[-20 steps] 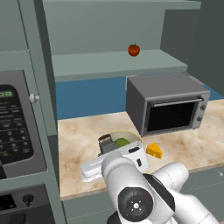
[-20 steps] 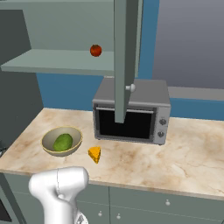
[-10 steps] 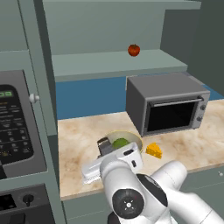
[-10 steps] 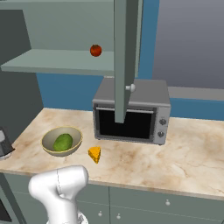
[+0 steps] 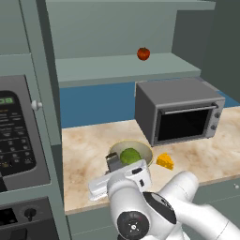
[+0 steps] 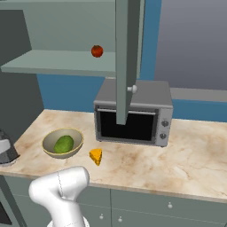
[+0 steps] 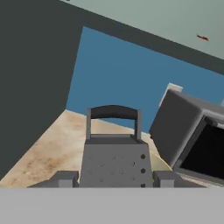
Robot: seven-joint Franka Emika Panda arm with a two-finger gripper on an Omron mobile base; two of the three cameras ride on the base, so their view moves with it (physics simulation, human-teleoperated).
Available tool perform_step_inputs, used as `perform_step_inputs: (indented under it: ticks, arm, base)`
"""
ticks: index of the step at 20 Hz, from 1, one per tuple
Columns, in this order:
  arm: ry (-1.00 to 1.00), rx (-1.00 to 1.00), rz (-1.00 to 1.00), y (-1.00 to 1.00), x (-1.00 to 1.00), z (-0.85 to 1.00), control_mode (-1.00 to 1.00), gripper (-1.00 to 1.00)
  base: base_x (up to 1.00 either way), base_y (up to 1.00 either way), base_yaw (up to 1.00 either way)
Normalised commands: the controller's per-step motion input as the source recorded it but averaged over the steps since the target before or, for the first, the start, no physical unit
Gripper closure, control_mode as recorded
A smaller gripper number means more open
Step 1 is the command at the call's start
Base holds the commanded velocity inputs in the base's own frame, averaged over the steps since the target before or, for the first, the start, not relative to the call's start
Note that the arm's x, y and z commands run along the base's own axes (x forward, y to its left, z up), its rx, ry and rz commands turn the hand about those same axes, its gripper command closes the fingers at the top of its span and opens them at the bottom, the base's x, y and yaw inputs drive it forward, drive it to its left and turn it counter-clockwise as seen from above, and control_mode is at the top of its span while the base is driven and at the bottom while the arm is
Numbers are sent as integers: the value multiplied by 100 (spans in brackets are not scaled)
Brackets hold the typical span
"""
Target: Pick the cheese from the fridge and the cheese grater from the cabinet and place them next to the salad bowl.
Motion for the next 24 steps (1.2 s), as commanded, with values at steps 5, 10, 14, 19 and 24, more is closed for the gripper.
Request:
perform_step_inputs:
  ticks: [5, 10, 14, 19, 24]
  arm:
    - [-1, 19, 0, -16, 8, -16, -100, 100]
    - [-10, 12, 0, -11, 15, -5, -100, 100]
    - [-13, 0, 0, -32, 24, -15, -100, 100]
    - [-2, 0, 0, -36, 23, -8, -100, 100]
    - [-4, 2, 0, -36, 3, -13, -100, 100]
  base:
    - [0, 0, 0]
    - [0, 0, 0]
    - [0, 0, 0]
    - [0, 0, 0]
    - [0, 0, 0]
